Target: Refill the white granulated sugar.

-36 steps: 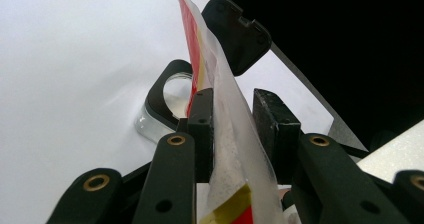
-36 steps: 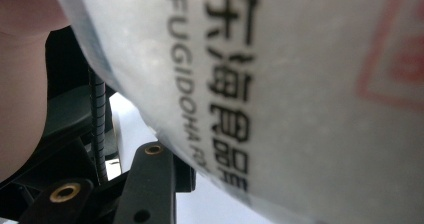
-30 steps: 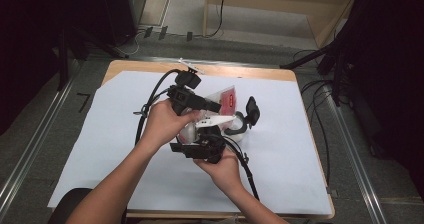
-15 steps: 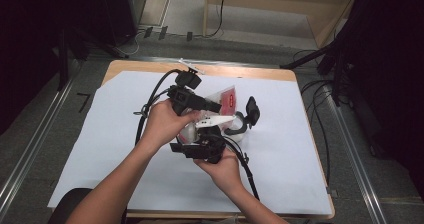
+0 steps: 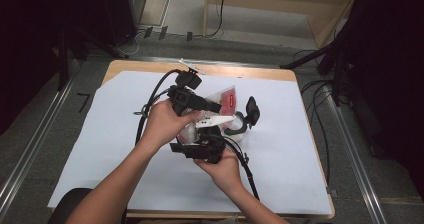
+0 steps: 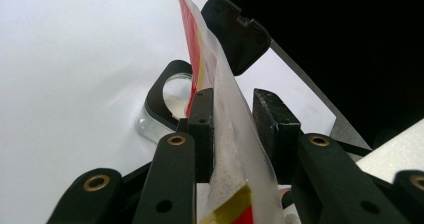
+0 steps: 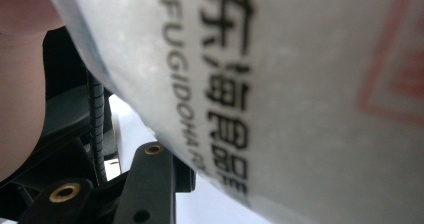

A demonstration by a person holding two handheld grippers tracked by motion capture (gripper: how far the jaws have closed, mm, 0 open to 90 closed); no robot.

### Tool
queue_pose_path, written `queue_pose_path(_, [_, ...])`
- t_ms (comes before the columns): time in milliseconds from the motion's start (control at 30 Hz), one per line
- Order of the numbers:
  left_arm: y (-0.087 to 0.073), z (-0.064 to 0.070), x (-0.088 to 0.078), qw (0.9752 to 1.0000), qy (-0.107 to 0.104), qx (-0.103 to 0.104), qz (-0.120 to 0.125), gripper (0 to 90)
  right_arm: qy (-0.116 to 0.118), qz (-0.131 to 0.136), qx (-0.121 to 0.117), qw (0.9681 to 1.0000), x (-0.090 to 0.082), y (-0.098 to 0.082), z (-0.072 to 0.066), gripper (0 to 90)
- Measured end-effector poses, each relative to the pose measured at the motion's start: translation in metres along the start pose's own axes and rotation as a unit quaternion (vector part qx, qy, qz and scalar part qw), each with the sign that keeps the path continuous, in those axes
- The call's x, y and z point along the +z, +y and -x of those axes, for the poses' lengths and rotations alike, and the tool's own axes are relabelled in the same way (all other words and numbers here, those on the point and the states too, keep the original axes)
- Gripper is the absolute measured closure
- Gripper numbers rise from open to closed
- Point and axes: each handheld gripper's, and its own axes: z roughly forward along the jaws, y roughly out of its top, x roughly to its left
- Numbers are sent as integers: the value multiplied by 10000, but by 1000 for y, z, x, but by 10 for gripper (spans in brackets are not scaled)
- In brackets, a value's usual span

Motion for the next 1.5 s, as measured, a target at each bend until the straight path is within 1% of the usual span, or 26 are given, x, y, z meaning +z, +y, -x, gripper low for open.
queue_pose_path(167, [0, 0, 0, 10000, 10, 25, -22, 718, 1, 2, 1, 10000, 0, 0, 0, 615])
queue_pose_path(267, [0, 2, -1, 9999, 66, 55, -59, 718, 3, 6, -1, 10000, 0, 0, 0, 615])
queue_pose_path(300, [0, 2, 0, 9999, 51, 86, -45, 718, 7, 8, 1, 10000, 0, -1, 0, 615])
queue_pose_path(333, [0, 3, -1, 9999, 85, 98, -85, 717, 10, 11, -6, 10000, 0, -1, 0, 615])
queue_pose_path(400, [0, 4, 0, 9999, 82, 110, -68, 717, 10, 30, -12, 10000, -1, -1, 0, 615])
queue_pose_path(533, [0, 3, 0, 10000, 23, 65, -41, 716, -2, 28, 3, 10000, -1, -1, -1, 618])
queue_pose_path(567, [0, 2, -1, 10000, 2, 82, -25, 715, -18, 32, 0, 10000, -1, -1, -1, 618])
queue_pose_path(633, [1, 2, -2, 10000, -26, 66, 40, 714, -71, 56, -33, 10000, -2, -1, -2, 619])
queue_pose_path(733, [1, 1, -3, 9999, -34, 72, 71, 714, -69, 67, -90, 9999, -3, 1, -2, 620])
queue_pose_path(767, [1, 2, -3, 10000, 3, 84, 8, 713, -58, 62, -70, 9999, -3, 0, -1, 620])
queue_pose_path(933, [1, 2, -2, 10000, -12, 70, 11, 703, -26, 75, 32, 10000, -3, 0, 1, 620])
queue_pose_path(1100, [1, 1, -3, 10000, -39, 75, 30, 705, -38, 86, 43, 9999, -4, 0, 2, 620])
queue_pose_path(1167, [1, 0, -4, 10000, -13, 52, -12, 705, -37, 87, 49, 9999, -3, 0, 3, 620])
queue_pose_path(1233, [1, -1, -4, 10000, -60, 43, 50, 703, -62, 87, 65, 9999, -4, 0, 4, 620])
queue_pose_path(1333, [1, -1, -6, 9999, -99, 62, 71, 697, -65, 108, 114, 9999, -6, 1, 5, 620])
queue_pose_path(1367, [2, -1, -6, 9999, -79, 52, 73, 697, -68, 105, 126, 9998, -6, 1, 6, 620])
queue_pose_path(1500, [2, 0, -6, 9999, -74, 48, 88, 697, 16, 146, 212, 9997, -6, 1, 7, 620])
